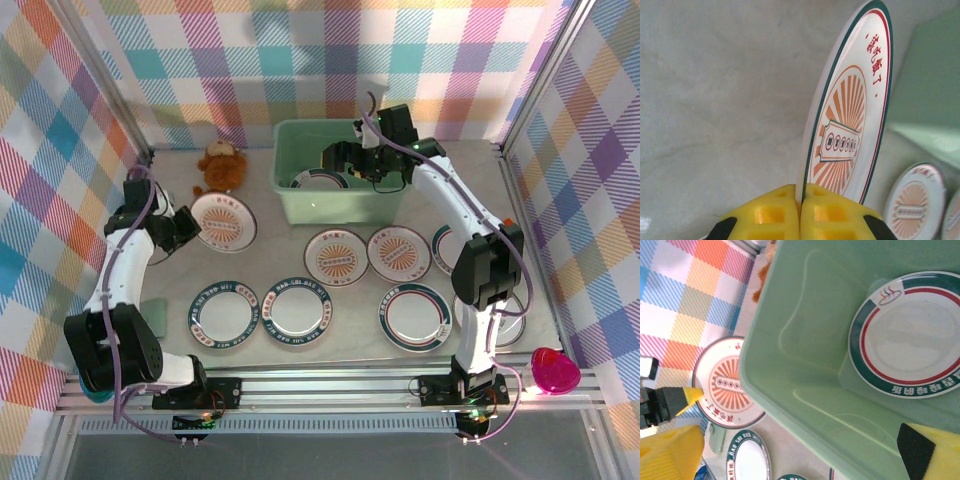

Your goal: Place the plates into the plastic bin on the countertop

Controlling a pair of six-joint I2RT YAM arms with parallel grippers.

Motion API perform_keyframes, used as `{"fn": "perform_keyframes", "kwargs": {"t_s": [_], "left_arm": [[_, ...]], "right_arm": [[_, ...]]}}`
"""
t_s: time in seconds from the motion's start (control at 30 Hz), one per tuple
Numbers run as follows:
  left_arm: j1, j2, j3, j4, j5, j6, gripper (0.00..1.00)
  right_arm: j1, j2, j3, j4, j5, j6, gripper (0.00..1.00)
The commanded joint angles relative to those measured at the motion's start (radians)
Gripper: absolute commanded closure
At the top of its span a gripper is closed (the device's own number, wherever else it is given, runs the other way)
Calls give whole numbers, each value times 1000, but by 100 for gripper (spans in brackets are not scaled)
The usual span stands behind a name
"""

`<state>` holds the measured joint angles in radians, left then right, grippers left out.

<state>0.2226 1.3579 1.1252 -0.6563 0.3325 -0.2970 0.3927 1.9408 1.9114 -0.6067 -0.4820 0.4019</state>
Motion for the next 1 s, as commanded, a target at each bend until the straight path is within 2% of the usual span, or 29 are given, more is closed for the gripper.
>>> {"fn": "perform_keyframes", "kwargs": {"t_s": [0.0, 0.2, 0.4, 0.6, 0.77, 0.87, 0.97], "left_arm": [[-3, -113, 65, 36, 36, -75, 100], [-5, -203, 129, 80, 54, -181, 100], [-58, -174, 213, 204, 128, -297, 100], [-129, -26, 311, 336, 212, -352, 100], [-192, 116, 385, 513, 291, -403, 100], [-210, 204, 436, 606, 345, -451, 100], [-224, 290, 505, 642, 398, -479, 100]], "right_arm": [[-6, -61, 14, -10, -68, -29, 0], [-16, -90, 14, -13, -145, -42, 4], [-18, -60, 75, 0, -263, -60, 19], [-40, 39, 275, -52, -340, -104, 35], [-55, 143, 449, -105, -363, -72, 40], [-64, 164, 478, -117, -312, -52, 42], [-87, 171, 470, -71, -315, 20, 43]]}}
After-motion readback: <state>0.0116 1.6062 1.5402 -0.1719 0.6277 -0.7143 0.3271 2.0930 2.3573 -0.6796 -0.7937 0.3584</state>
